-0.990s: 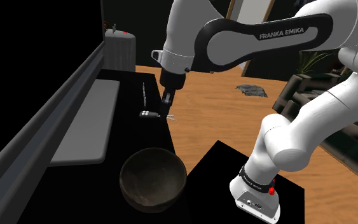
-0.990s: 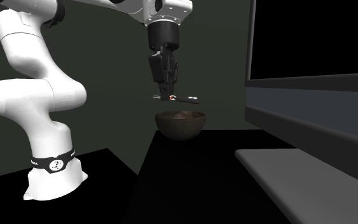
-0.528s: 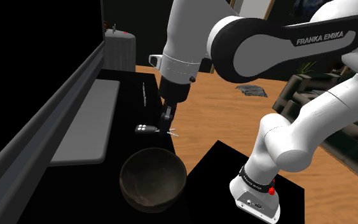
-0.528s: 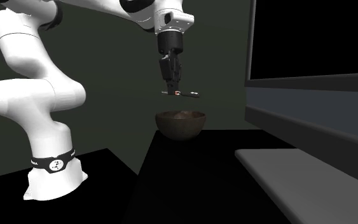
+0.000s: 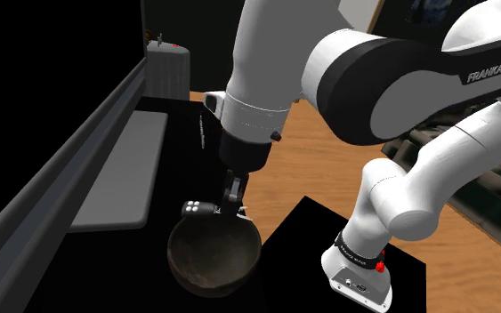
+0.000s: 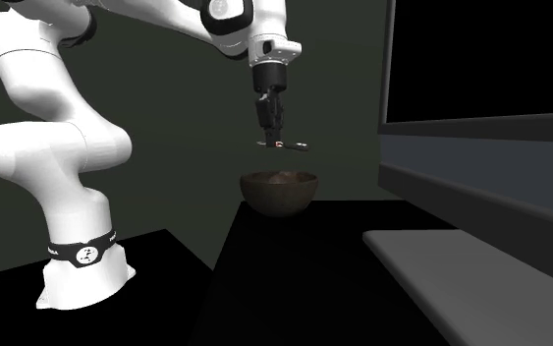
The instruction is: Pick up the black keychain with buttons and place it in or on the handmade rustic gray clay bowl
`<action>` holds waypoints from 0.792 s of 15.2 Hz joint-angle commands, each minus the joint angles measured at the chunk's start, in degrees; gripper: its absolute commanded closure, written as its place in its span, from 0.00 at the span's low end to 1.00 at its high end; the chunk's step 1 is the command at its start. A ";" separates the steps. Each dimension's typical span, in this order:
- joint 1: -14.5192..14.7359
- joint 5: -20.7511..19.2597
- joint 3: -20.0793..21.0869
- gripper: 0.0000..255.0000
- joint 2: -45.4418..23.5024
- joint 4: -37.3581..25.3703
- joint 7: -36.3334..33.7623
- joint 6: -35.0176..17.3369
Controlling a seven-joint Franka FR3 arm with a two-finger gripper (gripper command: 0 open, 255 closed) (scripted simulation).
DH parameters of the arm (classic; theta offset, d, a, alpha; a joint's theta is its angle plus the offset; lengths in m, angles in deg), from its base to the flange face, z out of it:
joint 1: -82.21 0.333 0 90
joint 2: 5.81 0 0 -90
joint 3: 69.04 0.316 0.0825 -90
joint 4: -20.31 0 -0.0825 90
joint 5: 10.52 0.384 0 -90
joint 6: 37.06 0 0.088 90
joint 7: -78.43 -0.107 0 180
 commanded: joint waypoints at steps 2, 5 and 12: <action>0.09 0.13 0.59 1.00 -0.60 1.69 -0.38 -2.30; 0.13 0.23 1.01 1.00 -1.13 3.58 -0.50 -4.72; 0.10 0.30 2.13 1.00 -3.01 7.72 -0.93 -10.69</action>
